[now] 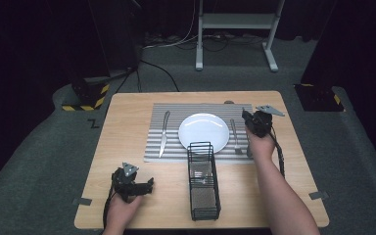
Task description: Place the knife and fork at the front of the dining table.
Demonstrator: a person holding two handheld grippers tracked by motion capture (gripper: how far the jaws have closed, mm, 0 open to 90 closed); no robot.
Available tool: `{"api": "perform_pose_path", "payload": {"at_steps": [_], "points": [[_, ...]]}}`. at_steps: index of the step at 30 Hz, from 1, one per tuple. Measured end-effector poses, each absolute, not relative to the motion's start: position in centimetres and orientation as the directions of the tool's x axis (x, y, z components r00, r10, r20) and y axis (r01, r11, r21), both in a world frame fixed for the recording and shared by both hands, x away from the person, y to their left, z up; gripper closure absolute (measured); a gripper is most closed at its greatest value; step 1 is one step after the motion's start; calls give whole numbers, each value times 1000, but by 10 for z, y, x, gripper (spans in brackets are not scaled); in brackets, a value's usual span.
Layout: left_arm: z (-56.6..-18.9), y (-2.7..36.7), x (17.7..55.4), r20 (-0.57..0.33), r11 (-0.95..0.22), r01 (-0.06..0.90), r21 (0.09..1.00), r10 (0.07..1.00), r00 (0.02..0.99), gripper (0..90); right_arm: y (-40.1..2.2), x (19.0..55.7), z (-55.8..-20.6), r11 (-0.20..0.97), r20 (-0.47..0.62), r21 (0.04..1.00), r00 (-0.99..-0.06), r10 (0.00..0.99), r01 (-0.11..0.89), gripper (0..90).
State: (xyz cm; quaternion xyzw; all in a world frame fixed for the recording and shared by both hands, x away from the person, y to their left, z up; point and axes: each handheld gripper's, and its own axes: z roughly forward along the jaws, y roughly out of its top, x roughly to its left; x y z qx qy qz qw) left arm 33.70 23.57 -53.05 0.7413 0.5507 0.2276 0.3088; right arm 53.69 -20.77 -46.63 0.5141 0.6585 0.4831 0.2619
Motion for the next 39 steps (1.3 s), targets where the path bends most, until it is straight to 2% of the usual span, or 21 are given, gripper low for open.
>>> {"api": "perform_pose_path", "payload": {"at_steps": [10,27,32,39], "points": [[-531,236,336,-2,-202,675,709,957,289,6,-210,546,-468,1,159,881,-298,941,474,873],[-531,235,336,-1,-204,675,709,957,291,7,-217,571,-498,-7,207,780,-248,946,625,828],[-531,236,336,-1,-204,675,709,957,291,7,-220,571,-496,-16,216,779,-245,945,627,797],[-531,236,336,-1,-204,675,709,957,291,7,-220,570,-497,-8,206,773,-238,949,635,801]]}}
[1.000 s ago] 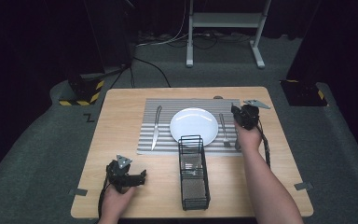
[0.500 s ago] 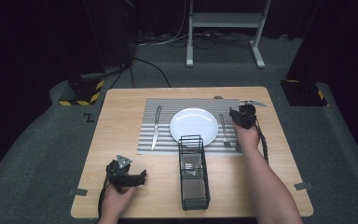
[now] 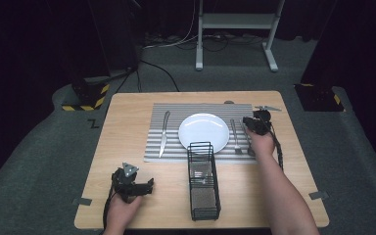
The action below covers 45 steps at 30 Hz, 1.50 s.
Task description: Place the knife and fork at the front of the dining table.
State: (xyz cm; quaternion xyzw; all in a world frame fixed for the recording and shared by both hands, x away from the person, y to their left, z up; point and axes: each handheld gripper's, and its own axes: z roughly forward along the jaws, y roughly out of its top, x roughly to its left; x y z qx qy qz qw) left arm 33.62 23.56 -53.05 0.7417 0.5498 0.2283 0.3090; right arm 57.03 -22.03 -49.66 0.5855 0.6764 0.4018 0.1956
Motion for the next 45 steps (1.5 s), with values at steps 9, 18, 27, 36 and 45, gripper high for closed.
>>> {"api": "perform_pose_path", "payload": {"at_steps": [9,18,27,36,45], "points": [[-531,236,336,-2,-205,675,709,956,292,7,-227,546,-488,29,162,796,-259,952,604,786],[-531,236,336,-2,-205,675,709,956,293,6,-244,488,-487,118,48,815,-269,962,567,876],[-530,235,336,-1,-207,675,708,956,294,7,-251,440,-502,174,-20,804,-268,963,568,873],[-530,235,336,-2,-207,674,709,955,296,7,-244,431,-518,178,5,789,-295,955,588,866],[-530,235,336,-2,-207,674,709,955,296,7,-246,408,-510,162,8,820,-293,956,548,679]]}}
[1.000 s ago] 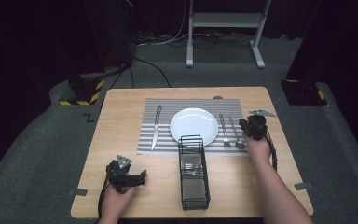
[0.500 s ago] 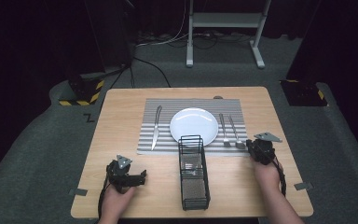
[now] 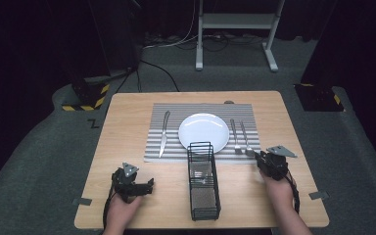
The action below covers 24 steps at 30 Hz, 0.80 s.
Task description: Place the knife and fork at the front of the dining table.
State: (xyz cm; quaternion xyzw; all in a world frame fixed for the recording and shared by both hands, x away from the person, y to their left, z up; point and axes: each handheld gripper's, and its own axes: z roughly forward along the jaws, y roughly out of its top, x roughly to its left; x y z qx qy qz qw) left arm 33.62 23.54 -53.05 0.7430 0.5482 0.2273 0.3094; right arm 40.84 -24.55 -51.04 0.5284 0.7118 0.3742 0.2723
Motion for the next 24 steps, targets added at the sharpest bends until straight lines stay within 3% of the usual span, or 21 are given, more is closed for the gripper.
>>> {"api": "perform_pose_path", "payload": {"at_steps": [13,24], "points": [[-530,235,335,0,-213,671,710,953,302,11,-268,357,-514,169,23,791,-304,952,588,327],[-530,232,331,2,-205,669,714,957,291,31,-286,344,-524,218,-18,736,-304,952,641,160]]}}
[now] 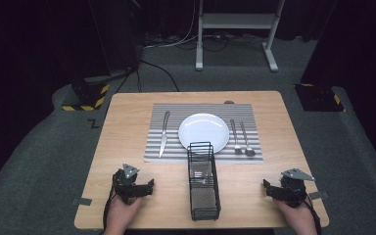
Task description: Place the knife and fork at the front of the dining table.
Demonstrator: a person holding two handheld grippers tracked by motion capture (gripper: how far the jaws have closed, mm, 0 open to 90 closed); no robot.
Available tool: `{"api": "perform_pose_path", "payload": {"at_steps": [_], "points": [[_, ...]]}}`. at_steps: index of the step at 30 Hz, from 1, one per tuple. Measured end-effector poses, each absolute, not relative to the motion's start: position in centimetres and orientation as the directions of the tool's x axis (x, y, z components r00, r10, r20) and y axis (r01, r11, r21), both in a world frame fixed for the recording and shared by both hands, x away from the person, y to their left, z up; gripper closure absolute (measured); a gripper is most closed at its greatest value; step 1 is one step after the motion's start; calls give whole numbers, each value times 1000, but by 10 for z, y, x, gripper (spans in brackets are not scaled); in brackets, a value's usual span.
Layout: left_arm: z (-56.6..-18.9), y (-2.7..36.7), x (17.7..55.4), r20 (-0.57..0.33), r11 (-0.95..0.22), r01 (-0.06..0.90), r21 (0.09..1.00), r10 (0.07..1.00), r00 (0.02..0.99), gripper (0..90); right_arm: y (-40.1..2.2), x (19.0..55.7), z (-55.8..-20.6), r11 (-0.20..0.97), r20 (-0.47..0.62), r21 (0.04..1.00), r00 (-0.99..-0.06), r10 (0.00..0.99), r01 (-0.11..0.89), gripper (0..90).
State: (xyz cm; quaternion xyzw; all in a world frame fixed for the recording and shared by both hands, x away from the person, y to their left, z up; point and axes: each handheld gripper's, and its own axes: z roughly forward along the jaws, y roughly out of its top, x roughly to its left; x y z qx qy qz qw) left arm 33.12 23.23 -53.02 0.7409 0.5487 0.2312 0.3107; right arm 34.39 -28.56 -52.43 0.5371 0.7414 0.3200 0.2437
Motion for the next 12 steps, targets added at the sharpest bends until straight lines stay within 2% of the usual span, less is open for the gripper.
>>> {"api": "perform_pose_path", "payload": {"at_steps": [4,12], "points": [[-530,230,330,-1,-200,670,715,958,287,31,-284,346,-525,222,-18,731,-307,951,646,130],[-530,229,330,3,-207,669,714,956,294,29,-284,346,-525,220,-18,731,-305,952,646,129]]}}
